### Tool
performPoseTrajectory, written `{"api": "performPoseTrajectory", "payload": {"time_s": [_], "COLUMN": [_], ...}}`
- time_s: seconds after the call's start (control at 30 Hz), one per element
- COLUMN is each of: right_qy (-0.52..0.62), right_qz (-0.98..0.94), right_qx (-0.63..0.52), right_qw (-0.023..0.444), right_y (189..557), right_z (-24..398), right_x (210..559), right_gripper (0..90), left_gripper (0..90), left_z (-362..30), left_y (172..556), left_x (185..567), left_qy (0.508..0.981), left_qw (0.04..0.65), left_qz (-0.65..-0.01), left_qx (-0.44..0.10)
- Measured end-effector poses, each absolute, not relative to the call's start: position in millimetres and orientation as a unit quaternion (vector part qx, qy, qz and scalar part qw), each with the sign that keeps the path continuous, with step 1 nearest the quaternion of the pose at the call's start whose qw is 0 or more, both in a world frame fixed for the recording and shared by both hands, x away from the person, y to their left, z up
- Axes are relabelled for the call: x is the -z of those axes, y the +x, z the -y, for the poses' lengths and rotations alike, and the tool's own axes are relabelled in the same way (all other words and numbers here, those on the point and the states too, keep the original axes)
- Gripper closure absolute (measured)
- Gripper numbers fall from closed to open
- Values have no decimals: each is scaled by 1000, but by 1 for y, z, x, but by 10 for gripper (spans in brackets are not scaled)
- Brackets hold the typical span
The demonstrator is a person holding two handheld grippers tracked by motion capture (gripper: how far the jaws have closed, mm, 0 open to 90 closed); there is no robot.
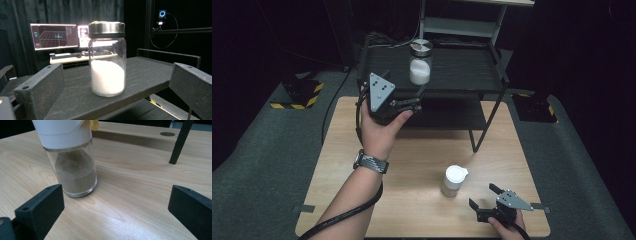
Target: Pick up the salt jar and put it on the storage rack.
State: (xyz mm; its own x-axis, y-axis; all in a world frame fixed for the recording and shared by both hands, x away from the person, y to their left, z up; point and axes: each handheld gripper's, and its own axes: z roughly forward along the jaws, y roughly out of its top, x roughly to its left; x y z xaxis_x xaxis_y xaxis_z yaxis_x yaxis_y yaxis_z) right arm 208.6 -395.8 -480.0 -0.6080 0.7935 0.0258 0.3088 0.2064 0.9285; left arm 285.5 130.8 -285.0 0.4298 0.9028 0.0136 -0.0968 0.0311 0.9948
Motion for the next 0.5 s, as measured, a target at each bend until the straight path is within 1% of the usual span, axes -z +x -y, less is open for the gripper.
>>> {"api": "performPoseTrajectory", "payload": {"time_s": [0.17,0.5], "right_qy": [372,368], "right_qz": [-740,-743], "right_qx": [-507,-504], "right_qw": [240,241], "right_y": [208,209], "right_z": [395,394], "right_x": [480,479], "right_gripper": [2,2], "left_gripper": [4,4], "left_z": [-136,-147], "left_y": [282,267], "left_x": [295,314], "left_qy": [567,569], "left_qw": [630,630], "left_qz": [-361,-360], "left_qx": [-389,-387]}}
